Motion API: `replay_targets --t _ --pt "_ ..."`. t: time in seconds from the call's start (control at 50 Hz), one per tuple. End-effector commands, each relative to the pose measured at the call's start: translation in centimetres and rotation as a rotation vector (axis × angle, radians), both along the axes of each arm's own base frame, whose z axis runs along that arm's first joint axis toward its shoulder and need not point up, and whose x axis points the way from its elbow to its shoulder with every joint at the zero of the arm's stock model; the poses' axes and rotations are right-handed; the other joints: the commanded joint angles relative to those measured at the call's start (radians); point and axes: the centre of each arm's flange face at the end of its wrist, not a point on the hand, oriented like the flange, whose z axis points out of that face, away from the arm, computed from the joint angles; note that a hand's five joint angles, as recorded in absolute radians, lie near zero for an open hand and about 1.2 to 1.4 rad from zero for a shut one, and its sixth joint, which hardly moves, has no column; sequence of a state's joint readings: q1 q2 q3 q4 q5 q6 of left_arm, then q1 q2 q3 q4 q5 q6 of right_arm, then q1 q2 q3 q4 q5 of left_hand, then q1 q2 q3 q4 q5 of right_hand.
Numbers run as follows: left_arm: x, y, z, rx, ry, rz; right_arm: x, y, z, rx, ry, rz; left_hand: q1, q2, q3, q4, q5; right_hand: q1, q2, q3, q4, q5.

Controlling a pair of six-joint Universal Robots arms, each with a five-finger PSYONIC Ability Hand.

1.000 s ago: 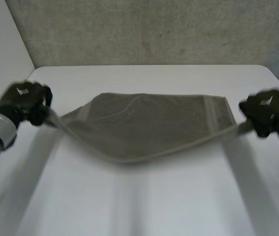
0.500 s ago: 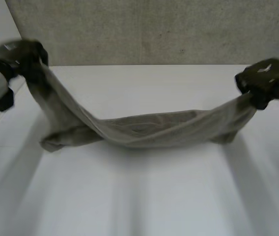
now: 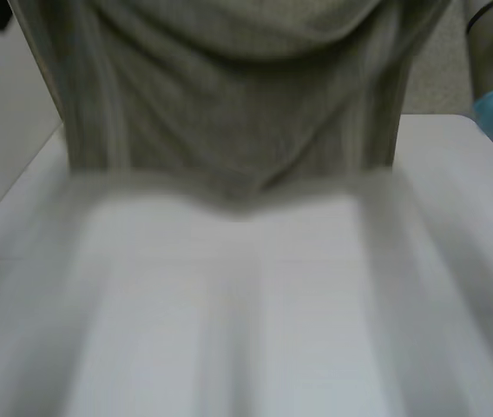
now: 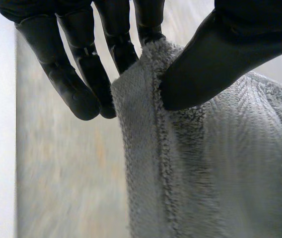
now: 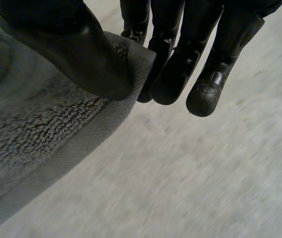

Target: Fold the towel.

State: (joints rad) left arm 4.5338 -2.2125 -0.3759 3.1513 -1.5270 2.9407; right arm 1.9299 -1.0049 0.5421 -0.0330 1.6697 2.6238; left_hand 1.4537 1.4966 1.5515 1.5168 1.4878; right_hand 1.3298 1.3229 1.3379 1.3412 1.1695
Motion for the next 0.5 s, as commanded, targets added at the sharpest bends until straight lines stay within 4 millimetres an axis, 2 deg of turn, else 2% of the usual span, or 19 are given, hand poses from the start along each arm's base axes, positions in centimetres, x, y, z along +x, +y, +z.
replay_targets --t 0.02,0.04,0.08,0.1,0.14,0.16,0.18,0.2,0.24,0.26,0.3,0.36,0.4,0.48,0.5 --pt "0.2 -0.7 -1.7 0.073 0.044 -0.086 -0.3 1.9 -1.9 0.120 0.076 0.076 -0.057 -0.100 -0.155 -0.121 -0.266 0.066 0.073 0.058 0.055 0.052" --pt "0.2 -0.8 -1.7 0.074 0.044 -0.086 -0.3 1.9 -2.0 0.120 0.076 0.076 -0.057 -0.100 -0.155 -0.121 -0.266 0.066 0.073 0.058 0.055 0.052" --pt "-0.1 -1.5 -6.3 0.216 -0.041 -0.067 0.0 2.1 -5.4 0.271 0.144 0.119 -0.057 -0.100 -0.155 -0.121 -0.266 0.066 0.073 0.058 0.055 0.052" --pt "-0.1 -1.5 -6.3 0.216 -0.041 -0.067 0.0 2.2 -5.4 0.272 0.144 0.119 -0.057 -0.100 -0.155 -0.121 -0.266 0.066 0.073 0.058 0.055 0.052" --pt "-0.3 -1.5 -11.9 0.367 -0.132 -0.065 0.2 2.3 -8.8 0.386 0.203 0.152 -0.057 -0.100 -0.155 -0.121 -0.266 0.066 0.073 0.058 0.055 0.052" --pt "-0.3 -1.5 -11.9 0.367 -0.132 -0.065 0.2 2.3 -8.8 0.387 0.204 0.152 -0.057 -0.100 -0.155 -0.121 -0.266 0.066 0.073 0.058 0.055 0.052" --pt "-0.3 -1.3 -14.4 0.422 -0.173 -0.065 0.2 2.5 -10.4 0.437 0.234 0.160 -0.057 -0.100 -0.155 -0.121 -0.266 0.066 0.073 0.058 0.055 0.052" --pt "-0.3 -1.3 -14.4 0.422 -0.173 -0.065 0.2 2.5 -10.4 0.437 0.234 0.160 -0.057 -0.100 -0.155 -0.121 -0.266 0.066 0.073 0.058 0.055 0.052" --pt "-0.3 -0.5 -18.7 0.486 -0.252 -0.080 -0.3 2.8 -13.6 0.521 0.293 0.154 -0.057 -0.100 -0.155 -0.121 -0.266 0.066 0.073 0.058 0.055 0.052" --pt "-0.3 -0.5 -18.7 0.486 -0.252 -0.081 -0.3 2.8 -13.6 0.522 0.293 0.154 -0.057 -0.100 -0.155 -0.121 -0.266 0.066 0.073 0.058 0.055 0.052" --pt "-0.2 0.9 -21.9 0.521 -0.333 -0.094 -1.6 3.0 -16.6 0.605 0.339 0.128 -0.057 -0.100 -0.155 -0.121 -0.266 0.066 0.073 0.058 0.055 0.052" --pt "-0.1 1.8 -22.8 0.525 -0.369 -0.099 -2.1 3.2 -17.5 0.629 0.352 0.118 -0.057 -0.100 -0.155 -0.121 -0.266 0.066 0.073 0.058 0.055 0.052" --pt "0.4 3.3 -24.1 0.544 -0.421 -0.102 -2.7 4.0 -18.7 0.663 0.369 0.119 -0.057 -0.100 -0.155 -0.121 -0.266 0.066 0.073 0.058 0.055 0.052" --pt "1.7 4.3 -24.3 0.565 -0.435 -0.089 -4.1 5.2 -17.7 0.662 0.359 0.108 -0.057 -0.100 -0.155 -0.121 -0.266 0.066 0.073 0.058 0.055 0.052" --pt "2.1 4.8 -24.1 0.570 -0.433 -0.087 -5.3 5.5 -16.9 0.654 0.343 0.086 -0.057 -0.100 -0.155 -0.121 -0.266 0.066 0.073 0.058 0.055 0.052"
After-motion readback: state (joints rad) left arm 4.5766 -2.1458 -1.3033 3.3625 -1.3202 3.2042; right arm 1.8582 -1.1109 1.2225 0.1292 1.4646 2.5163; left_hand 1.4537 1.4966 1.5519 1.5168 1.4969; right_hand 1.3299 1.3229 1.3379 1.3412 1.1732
